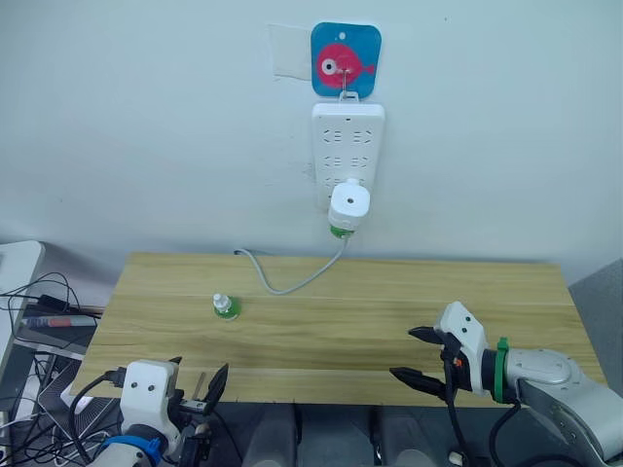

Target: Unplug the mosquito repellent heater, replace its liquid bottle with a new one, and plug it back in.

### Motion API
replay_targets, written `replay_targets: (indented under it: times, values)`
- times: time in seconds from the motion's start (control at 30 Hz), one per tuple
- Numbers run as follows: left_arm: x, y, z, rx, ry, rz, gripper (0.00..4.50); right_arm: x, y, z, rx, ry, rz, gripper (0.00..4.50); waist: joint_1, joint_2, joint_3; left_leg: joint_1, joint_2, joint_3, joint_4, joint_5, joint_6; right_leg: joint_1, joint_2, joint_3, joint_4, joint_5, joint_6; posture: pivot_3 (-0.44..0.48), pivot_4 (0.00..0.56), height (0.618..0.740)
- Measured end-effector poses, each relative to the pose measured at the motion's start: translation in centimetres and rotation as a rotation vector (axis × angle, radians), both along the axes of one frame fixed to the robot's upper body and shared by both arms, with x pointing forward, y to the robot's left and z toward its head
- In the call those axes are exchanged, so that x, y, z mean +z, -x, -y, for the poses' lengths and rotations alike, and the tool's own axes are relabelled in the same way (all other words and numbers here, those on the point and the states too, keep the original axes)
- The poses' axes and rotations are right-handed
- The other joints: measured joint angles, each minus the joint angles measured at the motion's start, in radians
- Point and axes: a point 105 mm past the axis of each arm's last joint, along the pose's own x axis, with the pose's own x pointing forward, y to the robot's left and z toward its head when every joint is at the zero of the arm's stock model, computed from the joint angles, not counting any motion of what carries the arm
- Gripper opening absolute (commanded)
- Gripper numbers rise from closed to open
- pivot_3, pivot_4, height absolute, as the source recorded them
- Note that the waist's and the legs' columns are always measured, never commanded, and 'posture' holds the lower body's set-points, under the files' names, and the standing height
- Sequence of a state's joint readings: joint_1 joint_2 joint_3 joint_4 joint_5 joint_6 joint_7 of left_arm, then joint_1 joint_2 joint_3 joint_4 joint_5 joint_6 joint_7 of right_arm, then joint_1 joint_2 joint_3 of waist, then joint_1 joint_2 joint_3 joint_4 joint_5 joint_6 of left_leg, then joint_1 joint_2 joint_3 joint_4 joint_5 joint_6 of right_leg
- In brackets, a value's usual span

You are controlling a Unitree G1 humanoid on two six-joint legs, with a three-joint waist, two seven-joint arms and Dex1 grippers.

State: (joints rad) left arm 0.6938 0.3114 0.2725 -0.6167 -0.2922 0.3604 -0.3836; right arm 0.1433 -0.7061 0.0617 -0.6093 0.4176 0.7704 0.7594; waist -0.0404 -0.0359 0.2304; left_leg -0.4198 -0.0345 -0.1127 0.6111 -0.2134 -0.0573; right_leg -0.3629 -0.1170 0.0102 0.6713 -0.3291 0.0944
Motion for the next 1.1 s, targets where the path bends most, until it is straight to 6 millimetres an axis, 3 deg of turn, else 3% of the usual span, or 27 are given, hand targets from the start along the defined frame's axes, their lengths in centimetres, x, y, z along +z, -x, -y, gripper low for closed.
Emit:
replay_targets:
  times: [0.87, 1.1]
  values:
    - [0.6, -0.3, -0.2, -0.033, 0.012, 0.019, 4.46, 0.0, -0.3, -0.3, 0.014, -0.018, 0.022, 4.5, 0.0, 0.0, 0.0, 0.001, 0.0, 0.0, 0.001, 0.0, 0.0, 0.0, 0.0, 0.0, 0.002, 0.0, 0.0, -0.092, 0.22, 0.73]
    - [4.3, -3.5, 0.2, -0.207, 0.016, 0.12, 4.46, 3.1, -2.6, -2.0, 0.037, -0.074, 0.141, 4.5, -0.002, 0.001, 0.0, 0.003, 0.005, 0.0, 0.003, 0.001, -0.001, 0.0, 0.005, 0.001, 0.006, 0.001, -0.002, -0.113, 0.216, 0.73]
